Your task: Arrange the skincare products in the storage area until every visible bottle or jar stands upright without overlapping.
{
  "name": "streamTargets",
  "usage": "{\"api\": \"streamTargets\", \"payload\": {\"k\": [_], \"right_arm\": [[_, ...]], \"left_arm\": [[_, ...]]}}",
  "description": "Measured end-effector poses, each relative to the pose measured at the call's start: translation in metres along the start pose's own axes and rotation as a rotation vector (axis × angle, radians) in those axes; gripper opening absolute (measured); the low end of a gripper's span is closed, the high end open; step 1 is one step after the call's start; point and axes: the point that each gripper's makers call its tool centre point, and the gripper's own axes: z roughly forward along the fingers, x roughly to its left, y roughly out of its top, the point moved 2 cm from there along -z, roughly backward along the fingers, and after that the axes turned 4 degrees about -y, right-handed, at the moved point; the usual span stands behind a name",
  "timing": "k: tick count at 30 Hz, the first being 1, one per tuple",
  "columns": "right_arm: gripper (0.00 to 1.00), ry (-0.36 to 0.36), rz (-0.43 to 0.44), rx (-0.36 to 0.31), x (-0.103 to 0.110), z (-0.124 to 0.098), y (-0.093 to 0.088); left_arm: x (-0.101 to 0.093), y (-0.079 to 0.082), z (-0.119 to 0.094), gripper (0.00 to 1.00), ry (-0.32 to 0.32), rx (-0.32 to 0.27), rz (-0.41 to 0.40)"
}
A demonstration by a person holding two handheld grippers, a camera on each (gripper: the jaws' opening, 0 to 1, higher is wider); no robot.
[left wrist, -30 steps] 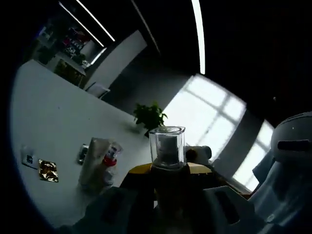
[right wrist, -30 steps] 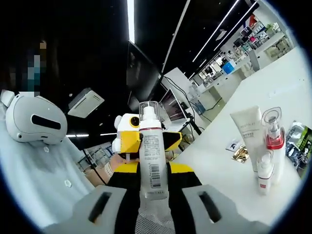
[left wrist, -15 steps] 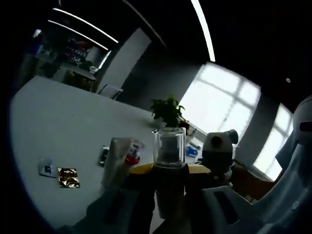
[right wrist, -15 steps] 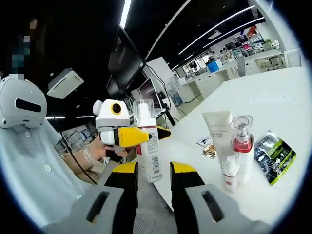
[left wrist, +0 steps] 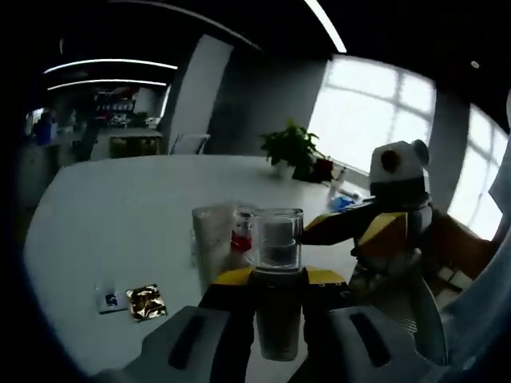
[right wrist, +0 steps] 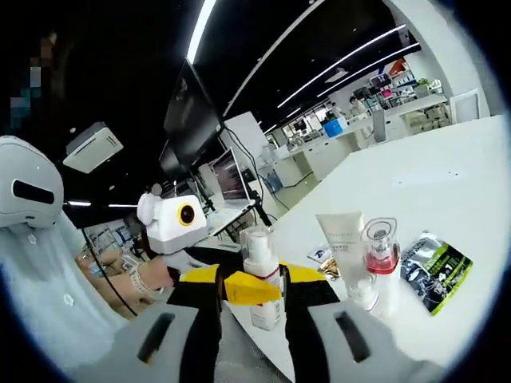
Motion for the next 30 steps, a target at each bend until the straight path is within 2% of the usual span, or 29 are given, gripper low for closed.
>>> {"api": "streamTargets", "payload": {"k": [2, 5, 12, 21, 24, 27, 30], "right_arm": [[0.30, -0.024, 0.007, -0.014, -0.002, 0.006, 0.002], [0.30, -0.091, -0.062, -0.002, -0.011, 0.012, 0.002], [0.25, -0.083, -0.086, -0.030, -0.010, 0.017, 0.009], [0.22, -0.089, -0.119, -0.010, -0.012, 0.020, 0.007], [0.22, -0.095, -0.165, 0.006, -0.011, 0.021, 0.004], [0.21, -0.105, -0.258, 0.037, -0.010, 0.024, 0.002], [0.21, -0.112, -0.295, 0.047, -0.009, 0.027, 0.000]], "left_arm": [[-0.002, -0.001, 0.003, 0.18, -0.003, 0.010, 0.019], [-0.005, 0.000, 0.005, 0.18, -0.013, 0.009, 0.035], [-0.009, -0.003, 0.008, 0.18, -0.032, 0.013, 0.051], [-0.006, -0.007, 0.009, 0.18, -0.037, 0.012, 0.046], [-0.005, -0.009, 0.010, 0.18, -0.035, 0.021, 0.055], [-0.003, -0.012, 0.012, 0.18, -0.033, 0.033, 0.067], [0.000, -0.014, 0.014, 0.18, -0.027, 0.037, 0.069]]}}
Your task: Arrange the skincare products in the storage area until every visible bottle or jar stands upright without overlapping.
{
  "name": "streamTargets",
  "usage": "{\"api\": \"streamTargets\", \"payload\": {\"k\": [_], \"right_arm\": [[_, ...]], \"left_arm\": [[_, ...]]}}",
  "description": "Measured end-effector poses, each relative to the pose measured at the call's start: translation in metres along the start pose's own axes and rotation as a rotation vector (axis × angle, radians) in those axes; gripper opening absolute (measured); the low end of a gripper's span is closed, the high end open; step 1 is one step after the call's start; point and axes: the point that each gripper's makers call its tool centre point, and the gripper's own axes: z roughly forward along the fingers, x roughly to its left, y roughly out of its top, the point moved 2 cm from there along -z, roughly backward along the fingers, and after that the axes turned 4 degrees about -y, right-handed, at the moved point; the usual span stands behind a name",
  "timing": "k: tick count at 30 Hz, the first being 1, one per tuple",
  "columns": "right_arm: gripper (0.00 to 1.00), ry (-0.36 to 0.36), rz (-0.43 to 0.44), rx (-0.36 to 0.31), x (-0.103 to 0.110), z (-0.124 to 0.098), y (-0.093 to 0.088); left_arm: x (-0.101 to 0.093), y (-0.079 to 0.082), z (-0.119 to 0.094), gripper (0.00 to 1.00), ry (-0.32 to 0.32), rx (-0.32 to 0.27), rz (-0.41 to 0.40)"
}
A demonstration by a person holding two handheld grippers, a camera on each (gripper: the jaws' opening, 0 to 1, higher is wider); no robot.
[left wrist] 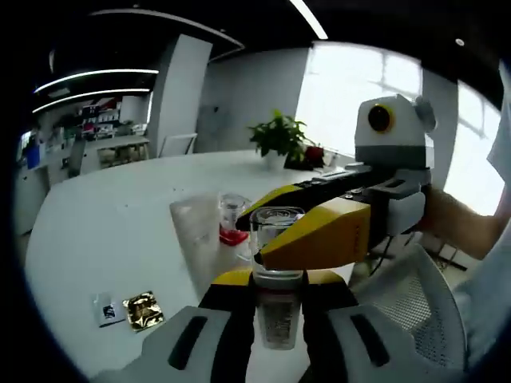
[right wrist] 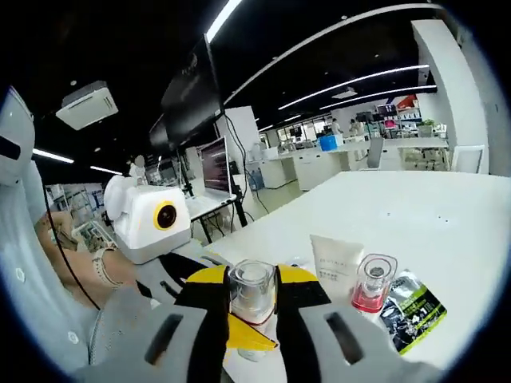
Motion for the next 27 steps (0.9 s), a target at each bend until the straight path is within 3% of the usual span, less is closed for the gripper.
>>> {"api": "streamTargets", "payload": {"k": [21, 27], "right_arm": [[0.21, -0.015, -0.071, 0.092, -0.006, 0.018, -0.036], [0.21, -0.019, -0.096, 0.116, -0.008, 0.021, -0.044]], "left_arm": [[0.020, -0.037, 0.011, 0.18, 0.036, 0.076, 0.066], [0.023, -0.045, 0.015, 0.18, 0.044, 0.070, 0.085]]}}
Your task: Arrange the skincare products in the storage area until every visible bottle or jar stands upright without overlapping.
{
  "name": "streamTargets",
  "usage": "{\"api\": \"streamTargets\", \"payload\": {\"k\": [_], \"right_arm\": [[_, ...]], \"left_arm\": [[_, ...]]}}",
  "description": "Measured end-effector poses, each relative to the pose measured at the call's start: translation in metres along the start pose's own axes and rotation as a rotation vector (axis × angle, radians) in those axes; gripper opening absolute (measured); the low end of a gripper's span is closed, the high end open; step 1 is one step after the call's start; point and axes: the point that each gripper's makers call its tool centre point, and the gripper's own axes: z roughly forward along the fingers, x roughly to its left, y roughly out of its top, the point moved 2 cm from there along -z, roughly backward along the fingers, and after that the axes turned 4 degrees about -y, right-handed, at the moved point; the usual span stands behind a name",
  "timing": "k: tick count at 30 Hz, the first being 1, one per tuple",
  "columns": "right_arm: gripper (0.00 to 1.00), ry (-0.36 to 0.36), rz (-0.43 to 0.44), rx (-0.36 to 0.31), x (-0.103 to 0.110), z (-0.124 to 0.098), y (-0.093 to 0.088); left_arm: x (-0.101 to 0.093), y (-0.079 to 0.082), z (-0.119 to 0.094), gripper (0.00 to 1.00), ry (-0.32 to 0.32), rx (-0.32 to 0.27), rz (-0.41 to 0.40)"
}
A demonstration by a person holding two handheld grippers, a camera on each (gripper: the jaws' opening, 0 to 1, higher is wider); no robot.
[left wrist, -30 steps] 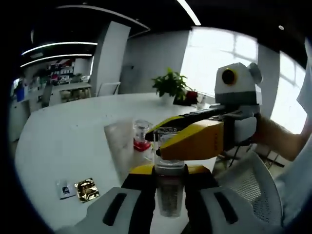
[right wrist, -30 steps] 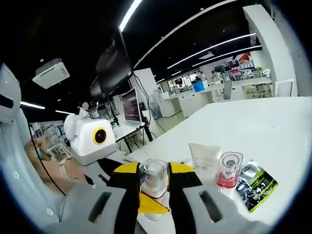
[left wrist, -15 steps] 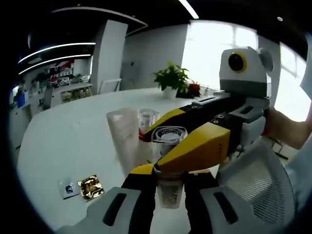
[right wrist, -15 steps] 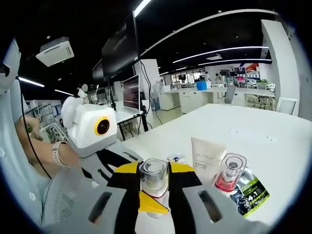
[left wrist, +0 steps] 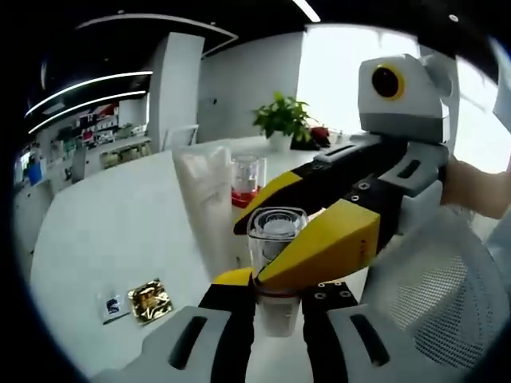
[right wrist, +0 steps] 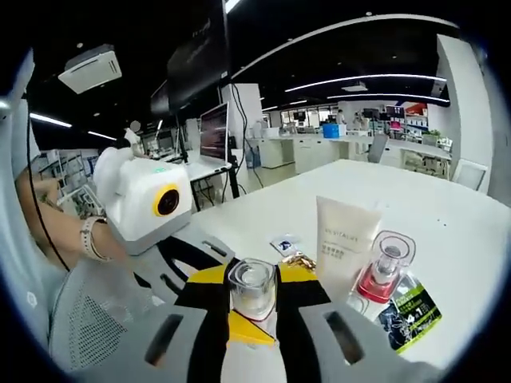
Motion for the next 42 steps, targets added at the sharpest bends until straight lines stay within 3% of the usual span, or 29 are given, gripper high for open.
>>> {"api": "streamTargets", "payload": {"k": [18, 36, 42], "right_arm": [[0.21, -0.005, -0.031, 0.035, 0.000, 0.009, -0.018], [0.21, -0.001, -0.028, 0.017, 0.002, 0.011, -0.031], [0.21, 0.001, -0.060, 0.017, 0.003, 0.012, -0.031]], "left_arm": [[0.006, -0.017, 0.008, 0.19, -0.004, 0.067, 0.065], [0.005, -0.030, 0.012, 0.19, -0.003, 0.127, 0.095], [0.006, -0.032, 0.013, 0.19, 0.010, 0.133, 0.138]]}}
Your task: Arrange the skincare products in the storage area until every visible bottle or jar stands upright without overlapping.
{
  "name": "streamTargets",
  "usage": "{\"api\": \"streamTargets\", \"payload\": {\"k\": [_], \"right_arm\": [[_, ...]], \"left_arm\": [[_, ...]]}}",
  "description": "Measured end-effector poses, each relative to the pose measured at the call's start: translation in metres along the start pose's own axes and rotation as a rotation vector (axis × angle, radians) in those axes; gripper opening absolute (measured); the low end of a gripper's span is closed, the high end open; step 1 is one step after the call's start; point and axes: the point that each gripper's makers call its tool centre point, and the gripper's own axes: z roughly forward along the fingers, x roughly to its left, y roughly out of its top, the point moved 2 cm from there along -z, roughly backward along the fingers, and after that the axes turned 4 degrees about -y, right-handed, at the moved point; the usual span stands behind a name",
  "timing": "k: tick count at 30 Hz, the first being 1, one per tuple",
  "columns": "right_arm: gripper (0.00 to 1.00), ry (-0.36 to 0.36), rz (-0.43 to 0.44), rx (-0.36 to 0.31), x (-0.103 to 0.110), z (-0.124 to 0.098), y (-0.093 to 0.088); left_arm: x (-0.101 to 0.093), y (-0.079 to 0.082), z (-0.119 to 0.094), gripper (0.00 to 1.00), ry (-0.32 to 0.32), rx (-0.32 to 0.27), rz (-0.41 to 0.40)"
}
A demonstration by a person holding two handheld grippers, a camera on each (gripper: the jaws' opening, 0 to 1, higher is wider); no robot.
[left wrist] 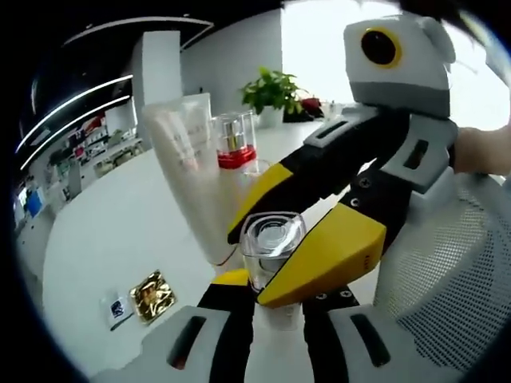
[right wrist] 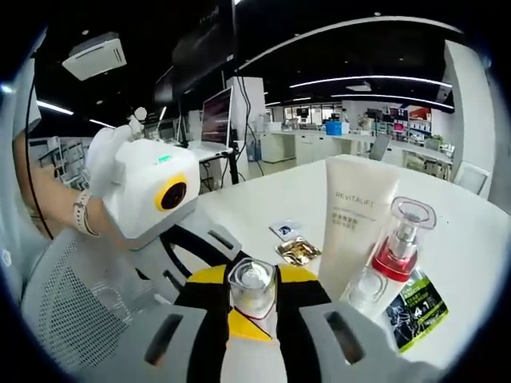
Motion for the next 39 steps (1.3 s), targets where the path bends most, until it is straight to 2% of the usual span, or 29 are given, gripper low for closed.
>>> {"api": "streamTargets", "payload": {"k": [6, 10, 19, 26, 39], "right_arm": [[0.21, -0.003, -0.004, 0.000, 0.000, 0.001, 0.000], [0.21, -0.017, -0.018, 0.007, -0.002, 0.001, -0.001], [0.22, -0.021, -0.031, 0.009, -0.003, 0.003, -0.003], [0.22, -0.033, -0.019, 0.006, -0.005, 0.003, -0.003], [0.24, -0.027, -0.024, 0.030, -0.002, 0.001, -0.007]], "left_arm": [[0.005, -0.002, -0.001, 0.27, 0.028, 0.010, 0.016], [0.007, -0.004, -0.001, 0.28, 0.036, 0.024, 0.006], [0.008, -0.009, -0.001, 0.26, 0.045, 0.054, 0.019], [0.004, -0.008, 0.000, 0.19, 0.031, 0.061, 0.051], [0.007, -0.011, -0.001, 0.19, 0.043, 0.076, 0.060]]}}
